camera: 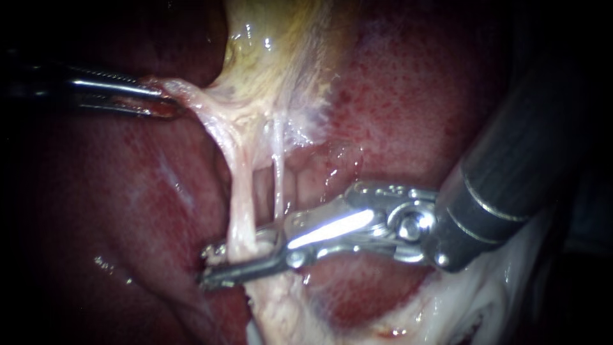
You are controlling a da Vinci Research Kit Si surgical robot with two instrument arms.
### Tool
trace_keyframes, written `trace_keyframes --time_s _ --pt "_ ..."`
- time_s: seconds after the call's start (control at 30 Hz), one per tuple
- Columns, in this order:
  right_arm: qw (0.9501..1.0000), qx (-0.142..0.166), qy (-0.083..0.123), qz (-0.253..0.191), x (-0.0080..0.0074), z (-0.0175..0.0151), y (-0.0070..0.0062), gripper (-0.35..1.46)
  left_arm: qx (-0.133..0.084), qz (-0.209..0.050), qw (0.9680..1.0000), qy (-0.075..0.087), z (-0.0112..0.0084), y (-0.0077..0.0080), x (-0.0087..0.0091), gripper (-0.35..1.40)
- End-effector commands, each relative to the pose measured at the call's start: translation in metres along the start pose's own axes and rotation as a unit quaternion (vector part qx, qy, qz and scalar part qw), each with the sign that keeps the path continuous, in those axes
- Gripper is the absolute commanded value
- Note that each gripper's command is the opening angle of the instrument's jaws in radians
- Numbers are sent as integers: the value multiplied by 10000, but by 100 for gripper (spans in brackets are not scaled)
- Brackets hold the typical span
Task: Clipping second clip left tube
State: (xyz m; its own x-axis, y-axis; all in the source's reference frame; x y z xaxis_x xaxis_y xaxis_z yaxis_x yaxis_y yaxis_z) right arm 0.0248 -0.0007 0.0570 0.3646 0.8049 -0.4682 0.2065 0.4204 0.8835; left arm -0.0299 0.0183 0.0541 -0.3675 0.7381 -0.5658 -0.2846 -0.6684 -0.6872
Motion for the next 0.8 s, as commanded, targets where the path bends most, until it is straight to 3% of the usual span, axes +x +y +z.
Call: trace_keyframes --time_s 0.03,0.27,0.8 --pt "10000 -1 2 0 0 0 0 -6 -1 0 10000 1 0 0 0 -35" --pt "10000 6 -1 87 -1 -2 -1 -35 -2 0 10000 0 0 -1 0 -35" --pt "9999 15 -11 139 -4 -4 1 -35 -2 1 10000 0 0 -3 0 -35"
